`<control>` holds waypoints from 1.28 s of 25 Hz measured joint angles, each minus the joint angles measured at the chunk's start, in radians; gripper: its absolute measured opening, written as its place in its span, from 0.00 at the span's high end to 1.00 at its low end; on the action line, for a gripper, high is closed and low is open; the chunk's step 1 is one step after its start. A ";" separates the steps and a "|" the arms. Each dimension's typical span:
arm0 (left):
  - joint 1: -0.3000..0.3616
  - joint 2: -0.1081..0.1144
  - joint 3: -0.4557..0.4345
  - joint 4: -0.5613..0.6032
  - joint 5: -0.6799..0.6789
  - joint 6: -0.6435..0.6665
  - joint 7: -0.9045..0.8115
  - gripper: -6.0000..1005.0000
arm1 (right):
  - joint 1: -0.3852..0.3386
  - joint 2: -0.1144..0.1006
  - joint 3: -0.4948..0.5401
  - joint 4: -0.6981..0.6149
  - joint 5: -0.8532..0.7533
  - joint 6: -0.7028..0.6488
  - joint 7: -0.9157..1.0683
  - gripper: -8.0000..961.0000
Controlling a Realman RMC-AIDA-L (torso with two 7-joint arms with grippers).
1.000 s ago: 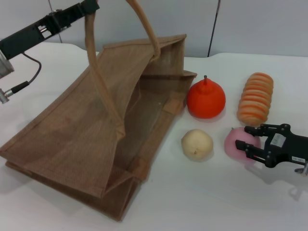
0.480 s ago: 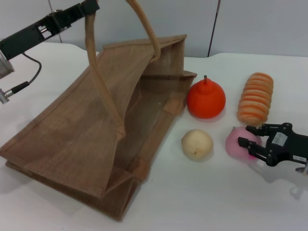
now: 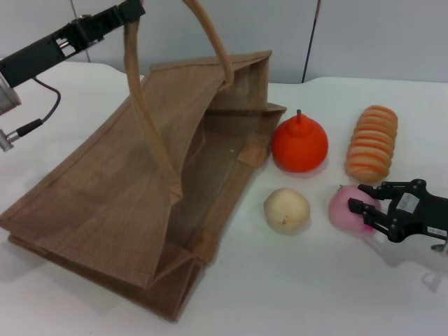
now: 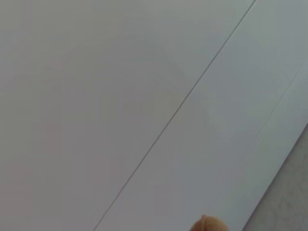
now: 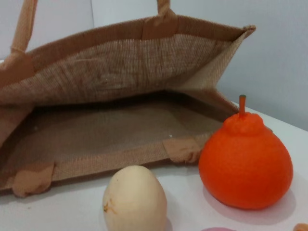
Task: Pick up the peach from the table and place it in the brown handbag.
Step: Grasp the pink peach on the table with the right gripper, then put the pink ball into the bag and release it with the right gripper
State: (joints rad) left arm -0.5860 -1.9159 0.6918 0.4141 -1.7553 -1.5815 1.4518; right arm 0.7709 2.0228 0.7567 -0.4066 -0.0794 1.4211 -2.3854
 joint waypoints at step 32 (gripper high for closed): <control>-0.039 0.005 0.000 0.000 -0.003 -0.115 -0.037 0.85 | 0.210 0.007 -0.249 0.418 0.135 -0.217 -0.080 0.74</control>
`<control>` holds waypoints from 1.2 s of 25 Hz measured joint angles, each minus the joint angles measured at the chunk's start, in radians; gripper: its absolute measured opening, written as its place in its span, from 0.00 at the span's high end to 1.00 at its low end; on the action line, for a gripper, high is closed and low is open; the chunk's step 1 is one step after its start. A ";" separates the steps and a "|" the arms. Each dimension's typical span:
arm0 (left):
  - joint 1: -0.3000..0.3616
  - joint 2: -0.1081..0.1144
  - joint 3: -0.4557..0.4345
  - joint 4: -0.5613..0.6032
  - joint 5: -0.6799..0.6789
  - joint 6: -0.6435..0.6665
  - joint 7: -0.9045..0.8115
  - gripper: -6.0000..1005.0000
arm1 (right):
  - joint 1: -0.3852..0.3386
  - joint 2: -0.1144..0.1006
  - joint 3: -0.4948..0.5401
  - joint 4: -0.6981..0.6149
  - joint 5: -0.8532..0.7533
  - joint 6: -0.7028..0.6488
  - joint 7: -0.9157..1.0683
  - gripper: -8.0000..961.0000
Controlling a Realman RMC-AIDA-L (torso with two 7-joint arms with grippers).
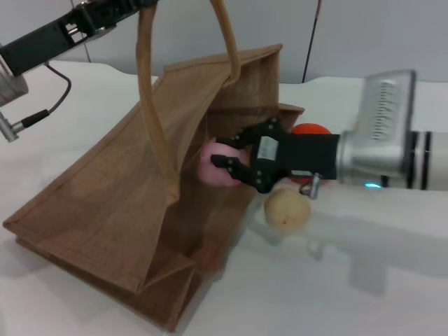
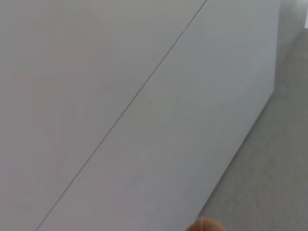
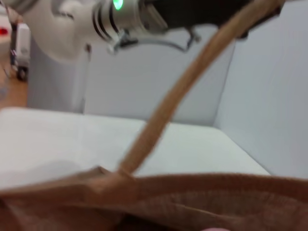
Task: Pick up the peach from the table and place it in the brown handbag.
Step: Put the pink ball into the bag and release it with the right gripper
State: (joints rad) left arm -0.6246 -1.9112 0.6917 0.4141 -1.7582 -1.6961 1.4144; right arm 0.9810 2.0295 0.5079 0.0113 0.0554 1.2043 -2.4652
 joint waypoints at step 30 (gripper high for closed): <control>0.021 0.002 -0.048 -0.043 -0.026 0.026 0.032 0.84 | -0.181 0.000 0.221 0.189 0.014 -0.183 -0.192 0.46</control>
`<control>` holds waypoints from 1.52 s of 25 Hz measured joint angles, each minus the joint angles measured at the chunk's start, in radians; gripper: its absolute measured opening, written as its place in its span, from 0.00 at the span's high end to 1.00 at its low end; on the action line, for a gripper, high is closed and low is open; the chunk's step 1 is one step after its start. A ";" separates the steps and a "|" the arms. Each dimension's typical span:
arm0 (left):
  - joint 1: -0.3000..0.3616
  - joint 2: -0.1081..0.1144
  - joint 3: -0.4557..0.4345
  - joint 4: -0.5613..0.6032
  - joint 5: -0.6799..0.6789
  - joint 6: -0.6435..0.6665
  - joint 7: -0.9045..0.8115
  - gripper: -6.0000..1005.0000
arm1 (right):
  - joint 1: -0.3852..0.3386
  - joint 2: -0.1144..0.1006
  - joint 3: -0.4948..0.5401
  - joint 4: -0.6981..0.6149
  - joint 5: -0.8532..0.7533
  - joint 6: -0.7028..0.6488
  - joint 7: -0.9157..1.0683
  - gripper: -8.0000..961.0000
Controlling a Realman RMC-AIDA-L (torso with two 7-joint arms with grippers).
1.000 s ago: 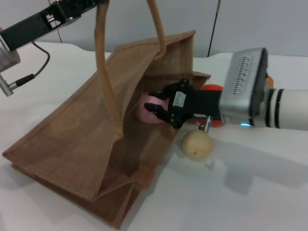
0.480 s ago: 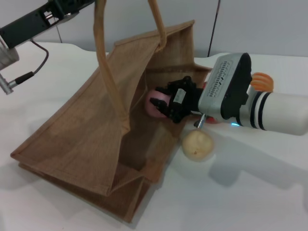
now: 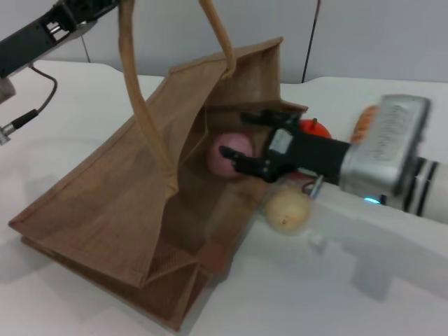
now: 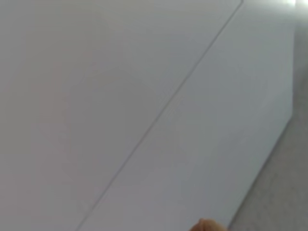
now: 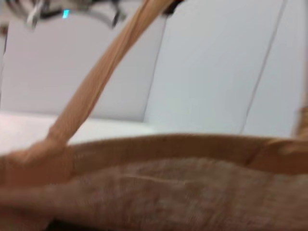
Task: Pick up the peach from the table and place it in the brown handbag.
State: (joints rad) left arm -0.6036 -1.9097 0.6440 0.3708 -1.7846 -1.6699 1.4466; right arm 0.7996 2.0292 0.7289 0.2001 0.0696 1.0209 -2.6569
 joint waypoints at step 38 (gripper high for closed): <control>0.006 -0.118 -0.458 -0.257 -0.001 0.424 0.913 0.37 | -0.292 0.020 0.386 -0.262 0.567 0.350 -0.054 0.08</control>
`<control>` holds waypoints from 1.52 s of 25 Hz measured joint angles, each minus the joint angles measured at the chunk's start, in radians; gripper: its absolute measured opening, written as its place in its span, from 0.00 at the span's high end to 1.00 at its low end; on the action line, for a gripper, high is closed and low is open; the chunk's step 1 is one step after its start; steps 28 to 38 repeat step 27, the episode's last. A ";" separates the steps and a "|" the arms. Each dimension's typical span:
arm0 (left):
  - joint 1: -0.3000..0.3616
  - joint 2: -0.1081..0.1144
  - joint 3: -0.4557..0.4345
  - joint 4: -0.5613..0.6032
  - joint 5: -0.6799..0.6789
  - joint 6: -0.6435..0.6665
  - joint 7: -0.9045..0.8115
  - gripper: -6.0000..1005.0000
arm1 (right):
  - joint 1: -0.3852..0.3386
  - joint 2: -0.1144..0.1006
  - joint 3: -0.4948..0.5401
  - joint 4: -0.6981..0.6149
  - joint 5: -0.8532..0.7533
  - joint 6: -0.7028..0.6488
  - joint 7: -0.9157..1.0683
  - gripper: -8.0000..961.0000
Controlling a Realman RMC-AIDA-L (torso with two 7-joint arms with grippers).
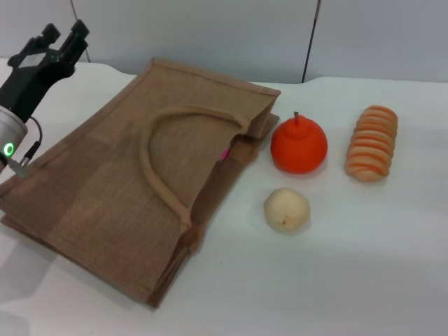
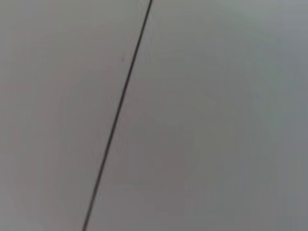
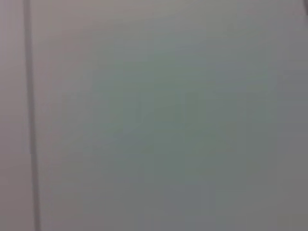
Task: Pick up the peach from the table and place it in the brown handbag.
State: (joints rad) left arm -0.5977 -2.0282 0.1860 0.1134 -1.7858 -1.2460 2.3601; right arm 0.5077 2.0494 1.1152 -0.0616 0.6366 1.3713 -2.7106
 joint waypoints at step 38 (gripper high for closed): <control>-0.003 0.000 -0.202 -0.101 -0.024 0.107 0.255 0.38 | 0.000 0.000 0.008 0.001 0.088 -0.120 0.003 0.08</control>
